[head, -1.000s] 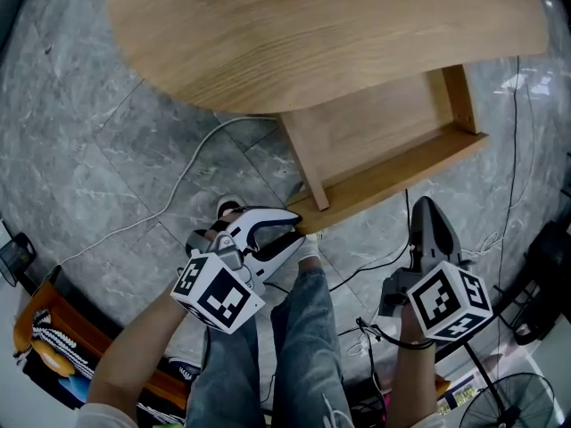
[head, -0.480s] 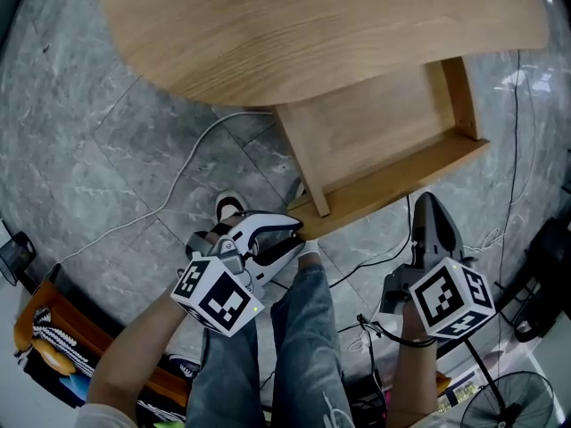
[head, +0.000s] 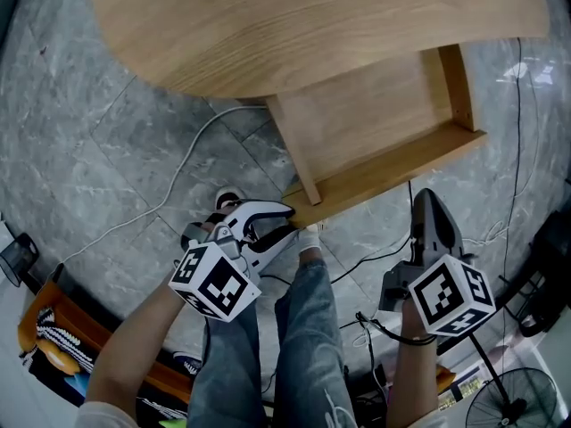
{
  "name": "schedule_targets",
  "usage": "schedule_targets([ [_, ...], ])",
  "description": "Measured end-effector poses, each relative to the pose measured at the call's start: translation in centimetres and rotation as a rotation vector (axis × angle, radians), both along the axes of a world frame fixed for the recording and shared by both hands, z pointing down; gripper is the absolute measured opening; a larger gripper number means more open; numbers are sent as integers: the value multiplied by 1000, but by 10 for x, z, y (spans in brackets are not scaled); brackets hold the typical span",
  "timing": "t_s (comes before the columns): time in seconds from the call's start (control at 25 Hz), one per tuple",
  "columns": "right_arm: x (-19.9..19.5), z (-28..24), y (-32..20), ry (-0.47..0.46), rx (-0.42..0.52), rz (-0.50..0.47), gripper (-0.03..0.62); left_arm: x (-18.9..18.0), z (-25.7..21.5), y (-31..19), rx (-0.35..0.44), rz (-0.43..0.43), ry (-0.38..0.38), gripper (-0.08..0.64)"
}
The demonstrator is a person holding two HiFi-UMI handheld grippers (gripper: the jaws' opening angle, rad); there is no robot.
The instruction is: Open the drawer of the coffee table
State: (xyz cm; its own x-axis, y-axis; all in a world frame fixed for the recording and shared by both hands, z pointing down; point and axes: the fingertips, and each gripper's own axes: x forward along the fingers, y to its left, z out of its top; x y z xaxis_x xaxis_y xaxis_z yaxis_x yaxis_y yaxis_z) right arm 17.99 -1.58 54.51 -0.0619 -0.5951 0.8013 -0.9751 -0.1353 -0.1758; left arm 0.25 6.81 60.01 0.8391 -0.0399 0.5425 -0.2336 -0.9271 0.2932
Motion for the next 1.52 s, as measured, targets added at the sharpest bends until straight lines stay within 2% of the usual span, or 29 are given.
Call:
schedule_targets([
  [0.28,7,-3,-1,5,5,-4,0,2,9,4,-18,12,-30,83],
  [0.56,10,-5,2,1,5,-4,0,3,17,6,-3,23,-64,84],
  [1.0,14,-14,0,-4,21,11,0,2,23,4,-40,8,-73,97],
  [1.32,18,-58,-10,-11,62,20,0,-5,24,3,-158,-52,-160,121],
  [1.52,23,-107,-12,-24,88,40,0,-20,-22,-18,-191,-160,-170,124],
])
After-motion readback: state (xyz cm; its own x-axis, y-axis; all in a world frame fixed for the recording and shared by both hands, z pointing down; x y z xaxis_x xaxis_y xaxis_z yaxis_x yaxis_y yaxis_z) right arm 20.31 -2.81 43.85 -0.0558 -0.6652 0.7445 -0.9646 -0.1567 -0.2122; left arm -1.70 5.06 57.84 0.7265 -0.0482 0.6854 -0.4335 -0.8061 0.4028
